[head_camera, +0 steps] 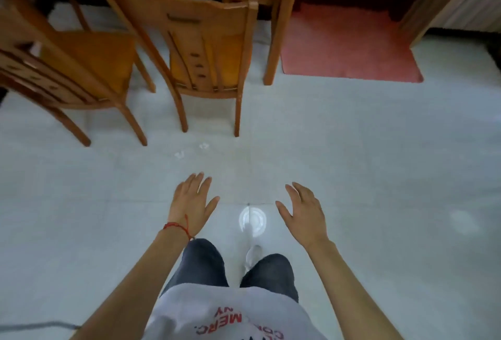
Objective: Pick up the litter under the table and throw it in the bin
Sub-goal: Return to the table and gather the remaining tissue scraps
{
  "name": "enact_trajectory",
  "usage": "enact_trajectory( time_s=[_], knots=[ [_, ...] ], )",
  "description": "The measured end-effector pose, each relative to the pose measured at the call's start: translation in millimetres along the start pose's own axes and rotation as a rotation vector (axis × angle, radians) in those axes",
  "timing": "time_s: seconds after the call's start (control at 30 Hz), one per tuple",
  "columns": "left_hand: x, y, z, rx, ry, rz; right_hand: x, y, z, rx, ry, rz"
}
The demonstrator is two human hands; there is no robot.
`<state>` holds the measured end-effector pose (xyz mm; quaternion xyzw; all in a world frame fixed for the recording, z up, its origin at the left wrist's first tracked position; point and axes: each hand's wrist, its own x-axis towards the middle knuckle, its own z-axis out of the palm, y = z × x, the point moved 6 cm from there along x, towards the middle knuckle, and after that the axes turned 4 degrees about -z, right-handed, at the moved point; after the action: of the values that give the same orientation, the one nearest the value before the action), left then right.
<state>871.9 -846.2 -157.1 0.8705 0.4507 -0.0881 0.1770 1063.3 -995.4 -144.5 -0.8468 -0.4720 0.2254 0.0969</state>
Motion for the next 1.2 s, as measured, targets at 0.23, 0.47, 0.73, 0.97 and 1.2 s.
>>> enact_trajectory(
  time_s=[0.23,0.47,0.73,0.97,1.2],
  knots=[
    [-15,-49,-5,-0.081,0.033,-0.252,58,-44,14,-0.044,-0.107,-0.201],
    [16,-108,-15,-0.152,0.046,-0.348,116,-102,42,-0.082,-0.175,-0.289],
    [96,-184,-38,-0.189,0.029,-0.347,203,-157,67,-0.105,-0.194,-0.240],
    [155,-217,-37,-0.190,-0.011,-0.331,270,-186,90,-0.137,-0.236,-0.258],
    [204,-236,5,-0.243,-0.036,-0.427,342,-188,133,-0.167,-0.302,-0.312]
  ],
)
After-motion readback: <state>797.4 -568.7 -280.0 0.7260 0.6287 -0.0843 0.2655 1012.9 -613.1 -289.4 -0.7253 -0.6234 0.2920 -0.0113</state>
